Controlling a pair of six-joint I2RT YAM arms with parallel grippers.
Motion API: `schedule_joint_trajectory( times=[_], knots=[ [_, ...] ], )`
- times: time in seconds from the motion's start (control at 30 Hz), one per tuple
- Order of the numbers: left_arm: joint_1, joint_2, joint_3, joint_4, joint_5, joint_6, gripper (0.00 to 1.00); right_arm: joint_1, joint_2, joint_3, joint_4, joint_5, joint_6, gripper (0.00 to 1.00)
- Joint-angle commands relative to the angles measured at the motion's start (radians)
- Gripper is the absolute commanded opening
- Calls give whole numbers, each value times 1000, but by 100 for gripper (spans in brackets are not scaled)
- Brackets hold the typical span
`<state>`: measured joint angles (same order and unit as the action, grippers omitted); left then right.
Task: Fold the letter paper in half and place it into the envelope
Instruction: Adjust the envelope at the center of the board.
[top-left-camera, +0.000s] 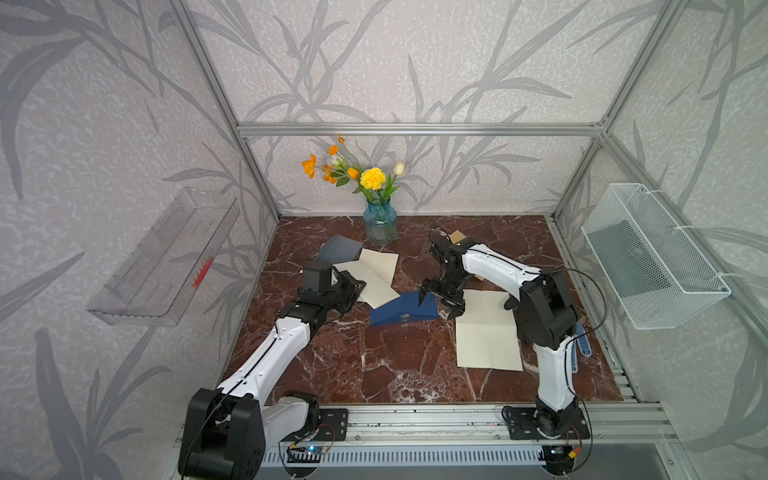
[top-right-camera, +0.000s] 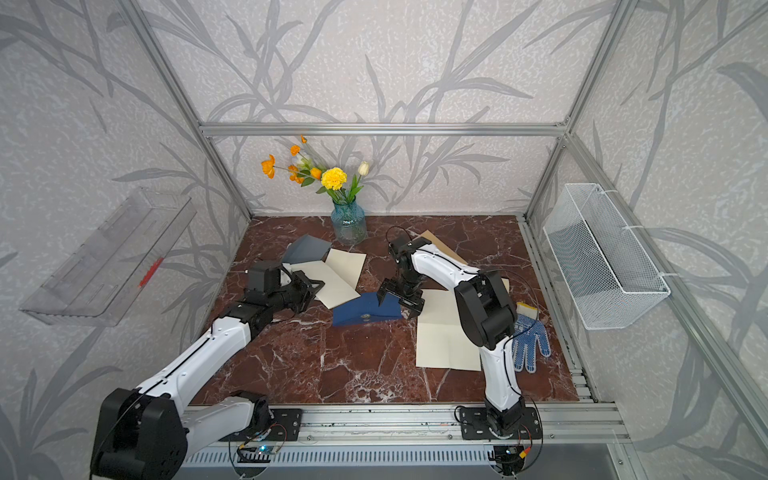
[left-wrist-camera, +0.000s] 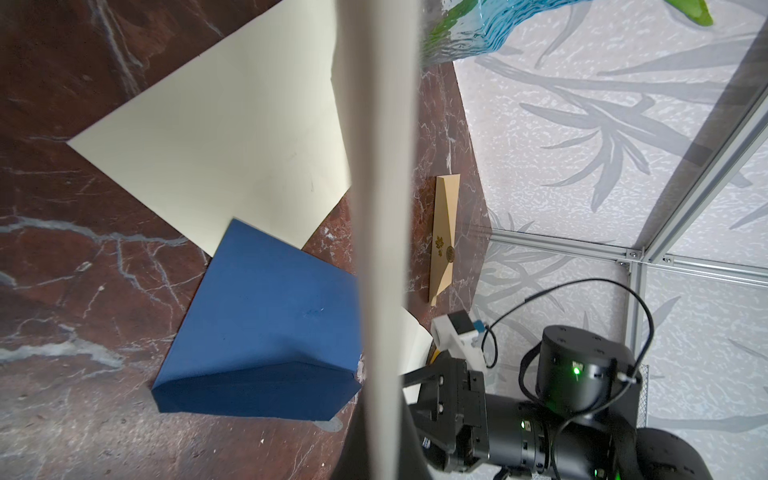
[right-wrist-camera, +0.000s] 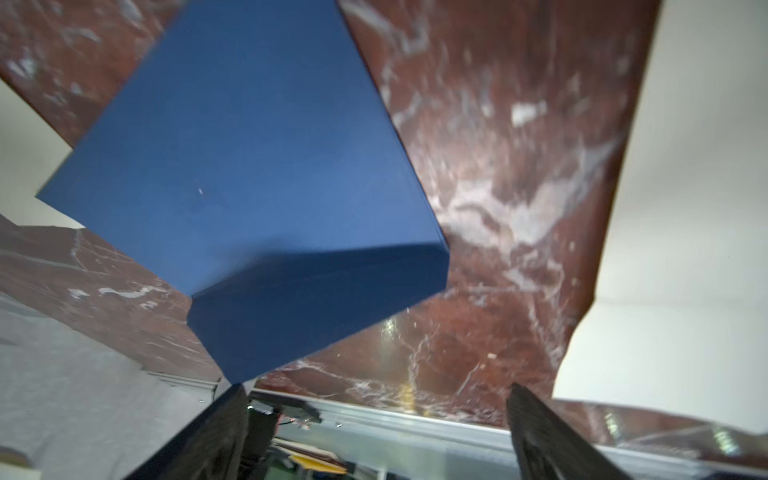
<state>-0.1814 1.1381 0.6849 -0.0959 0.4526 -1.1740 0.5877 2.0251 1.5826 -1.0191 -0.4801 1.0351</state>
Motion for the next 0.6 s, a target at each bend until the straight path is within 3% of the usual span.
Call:
schedule_joint_trajectory(
  times=[0.0, 0.2, 0.5, 0.57],
  knots=[
    [-6, 4, 20, 16, -7, 2, 3, 33, -61, -56, 181, -100, 325, 99],
    [-10, 2, 15, 22, -7, -1, 3, 92, -118, -240, 472, -65, 679, 99],
    [-17, -11, 21, 0, -7, 13, 3, 93, -119, -311, 600, 62, 795, 99],
    [-20, -14, 18, -1, -12, 14, 4, 96, -100, -311, 614, 63, 806, 94]
  ],
)
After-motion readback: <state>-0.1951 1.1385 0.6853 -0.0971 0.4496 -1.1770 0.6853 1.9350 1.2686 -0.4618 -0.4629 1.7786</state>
